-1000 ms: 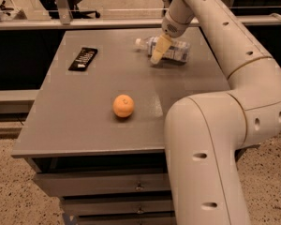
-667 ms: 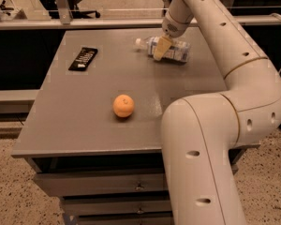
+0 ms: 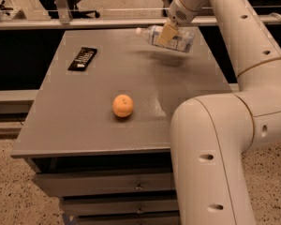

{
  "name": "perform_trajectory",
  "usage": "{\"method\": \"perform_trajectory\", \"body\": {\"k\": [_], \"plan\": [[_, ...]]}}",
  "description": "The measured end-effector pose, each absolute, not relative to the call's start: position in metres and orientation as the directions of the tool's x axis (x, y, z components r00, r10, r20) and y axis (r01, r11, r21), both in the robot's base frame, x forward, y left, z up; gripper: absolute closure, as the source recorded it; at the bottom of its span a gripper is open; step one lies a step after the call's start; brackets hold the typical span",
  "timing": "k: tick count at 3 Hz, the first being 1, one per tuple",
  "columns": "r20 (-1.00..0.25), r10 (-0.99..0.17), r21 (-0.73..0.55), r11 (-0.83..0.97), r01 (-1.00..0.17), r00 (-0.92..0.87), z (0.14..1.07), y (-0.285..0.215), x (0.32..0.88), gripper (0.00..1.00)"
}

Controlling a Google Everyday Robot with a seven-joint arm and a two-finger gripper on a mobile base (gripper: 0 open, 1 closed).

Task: Place blue plastic bottle upright

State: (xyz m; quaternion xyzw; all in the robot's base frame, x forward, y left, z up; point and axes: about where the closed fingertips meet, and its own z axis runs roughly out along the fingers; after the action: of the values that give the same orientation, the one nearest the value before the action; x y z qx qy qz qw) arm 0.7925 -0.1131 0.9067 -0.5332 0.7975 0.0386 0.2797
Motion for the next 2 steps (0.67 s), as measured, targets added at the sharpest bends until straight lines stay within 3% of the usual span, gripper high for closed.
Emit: {"method": "perform_trajectory", "body": {"k": [1, 2], "plan": [[-0.608, -0.759, -0.224, 0.443, -0.868, -0.231, 0.944, -0.128, 0.774, 1.00], [-0.753, -0.629, -0.176, 0.471, -0.864, -0.190, 0.968, -0.152, 0.757, 1.00]]}}
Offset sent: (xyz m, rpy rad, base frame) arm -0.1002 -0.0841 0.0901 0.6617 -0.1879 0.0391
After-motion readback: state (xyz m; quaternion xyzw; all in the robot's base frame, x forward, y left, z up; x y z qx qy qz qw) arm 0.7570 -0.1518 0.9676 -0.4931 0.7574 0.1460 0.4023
